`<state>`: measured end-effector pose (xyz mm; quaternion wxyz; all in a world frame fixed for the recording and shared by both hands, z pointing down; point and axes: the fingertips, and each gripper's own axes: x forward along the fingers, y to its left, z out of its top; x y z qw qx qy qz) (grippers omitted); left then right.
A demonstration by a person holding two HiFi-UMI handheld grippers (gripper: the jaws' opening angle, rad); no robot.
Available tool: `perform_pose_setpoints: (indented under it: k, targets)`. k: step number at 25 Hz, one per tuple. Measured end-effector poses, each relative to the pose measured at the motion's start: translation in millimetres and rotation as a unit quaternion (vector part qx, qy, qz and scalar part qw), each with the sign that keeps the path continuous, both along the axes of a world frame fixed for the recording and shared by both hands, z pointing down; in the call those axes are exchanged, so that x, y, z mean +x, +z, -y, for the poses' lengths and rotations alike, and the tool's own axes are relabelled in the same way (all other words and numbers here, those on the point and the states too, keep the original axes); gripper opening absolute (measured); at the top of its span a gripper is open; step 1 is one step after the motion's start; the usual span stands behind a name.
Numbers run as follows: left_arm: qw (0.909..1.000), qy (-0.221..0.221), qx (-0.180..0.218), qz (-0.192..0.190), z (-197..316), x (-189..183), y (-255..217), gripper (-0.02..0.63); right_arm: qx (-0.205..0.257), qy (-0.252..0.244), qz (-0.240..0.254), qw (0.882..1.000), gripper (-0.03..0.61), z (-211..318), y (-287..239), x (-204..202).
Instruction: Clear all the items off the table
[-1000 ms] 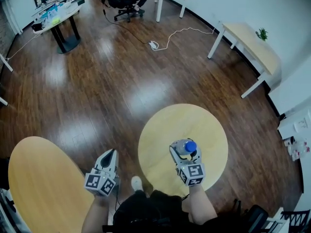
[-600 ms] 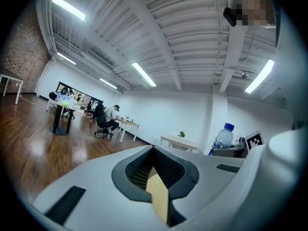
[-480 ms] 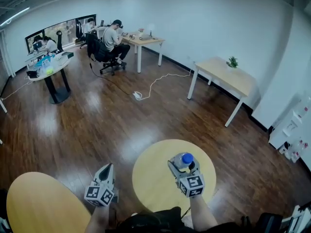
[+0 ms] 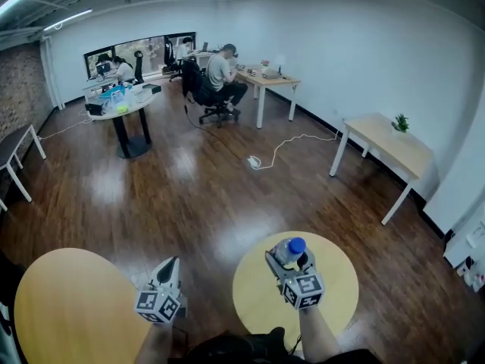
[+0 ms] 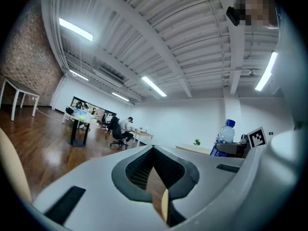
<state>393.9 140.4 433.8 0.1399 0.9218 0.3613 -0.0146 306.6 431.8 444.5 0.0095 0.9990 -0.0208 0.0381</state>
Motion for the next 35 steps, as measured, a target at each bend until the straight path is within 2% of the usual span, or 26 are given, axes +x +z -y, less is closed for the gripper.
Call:
perform_pose_setpoints:
  k: [3, 6, 11, 15, 17, 19, 21, 25, 30, 35]
  targets:
    - [0.9982, -0.06, 0.003, 0.001, 66, 2, -1, 0.0, 0.002, -0.048, 0.001, 0.999, 0.38, 50, 4, 31]
    - [0.992, -0.126, 0.006, 0.004, 123, -11, 3, 0.0, 0.007, -0.104, 0.004, 0.995, 0.38, 94, 7, 46]
    - [0.9706, -0.241, 0.005, 0.0, 195, -60, 13, 0.0, 0.004, -0.213, 0.002, 0.977, 0.38, 163, 23, 64]
    - [0.9474, -0.319, 0.022, 0.014, 230, -115, 22, 0.0, 0.014, -0.291, 0.011, 0.957, 0.38, 209, 33, 70]
    - [0.9291, -0.368, 0.026, 0.029, 250, -140, 29, 0.0, 0.015, -0.331, 0.014, 0.943, 0.38, 234, 33, 70]
    - [0.9066, -0.419, 0.02, 0.045, 270, -169, 35, 0.0, 0.015, -0.377, 0.017, 0.926, 0.38, 263, 33, 65]
    - [0.8895, -0.453, 0.011, 0.055, 280, -197, 40, 0.0, 0.012, -0.418, 0.021, 0.908, 0.38, 289, 34, 59]
    - [0.8699, -0.49, 0.014, 0.057, 290, -235, 41, 0.0, -0.006, -0.468, 0.034, 0.883, 0.38, 335, 33, 54]
    - [0.8326, -0.55, -0.003, 0.064, 348, -283, 50, 0.0, -0.009, -0.521, 0.028, 0.853, 0.38, 410, 32, 37]
    - [0.8122, -0.581, -0.015, 0.048, 408, -321, 50, 0.0, -0.019, -0.553, 0.023, 0.833, 0.38, 491, 28, 24]
